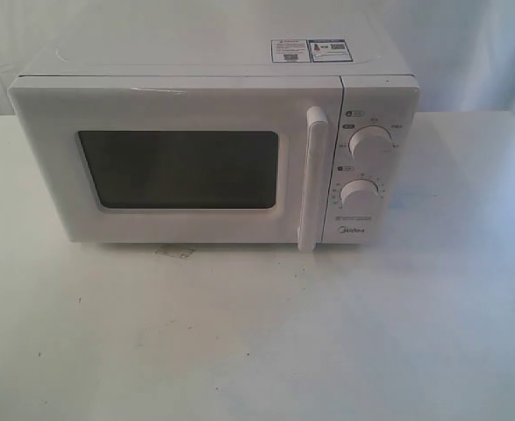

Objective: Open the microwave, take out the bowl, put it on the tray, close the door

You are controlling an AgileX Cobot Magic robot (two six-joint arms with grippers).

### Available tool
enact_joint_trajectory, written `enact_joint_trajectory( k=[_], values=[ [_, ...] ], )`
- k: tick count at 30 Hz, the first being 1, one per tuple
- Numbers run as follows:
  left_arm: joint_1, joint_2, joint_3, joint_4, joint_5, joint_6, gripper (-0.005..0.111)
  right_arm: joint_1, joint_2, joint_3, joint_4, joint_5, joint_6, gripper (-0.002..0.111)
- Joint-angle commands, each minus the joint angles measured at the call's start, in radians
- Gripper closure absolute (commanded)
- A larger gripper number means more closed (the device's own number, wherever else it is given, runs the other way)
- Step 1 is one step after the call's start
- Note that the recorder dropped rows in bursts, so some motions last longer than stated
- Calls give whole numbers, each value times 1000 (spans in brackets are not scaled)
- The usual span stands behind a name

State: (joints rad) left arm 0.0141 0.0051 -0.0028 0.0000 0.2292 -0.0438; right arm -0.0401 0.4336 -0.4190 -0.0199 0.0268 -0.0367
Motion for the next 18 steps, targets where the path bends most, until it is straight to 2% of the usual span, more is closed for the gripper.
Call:
enact_joint_trajectory(
  k=[1,8,18],
  values=[
    [-5,-5,3,0,3,-3,107,2,221,-8,6,78,-11,108],
    [-5,-5,3,0,3,-3,107,2,332,-8,6,53,-6,108],
    [-5,-5,3,0,3,-3,107,2,358,-8,20,-283,-5,108]
  ],
)
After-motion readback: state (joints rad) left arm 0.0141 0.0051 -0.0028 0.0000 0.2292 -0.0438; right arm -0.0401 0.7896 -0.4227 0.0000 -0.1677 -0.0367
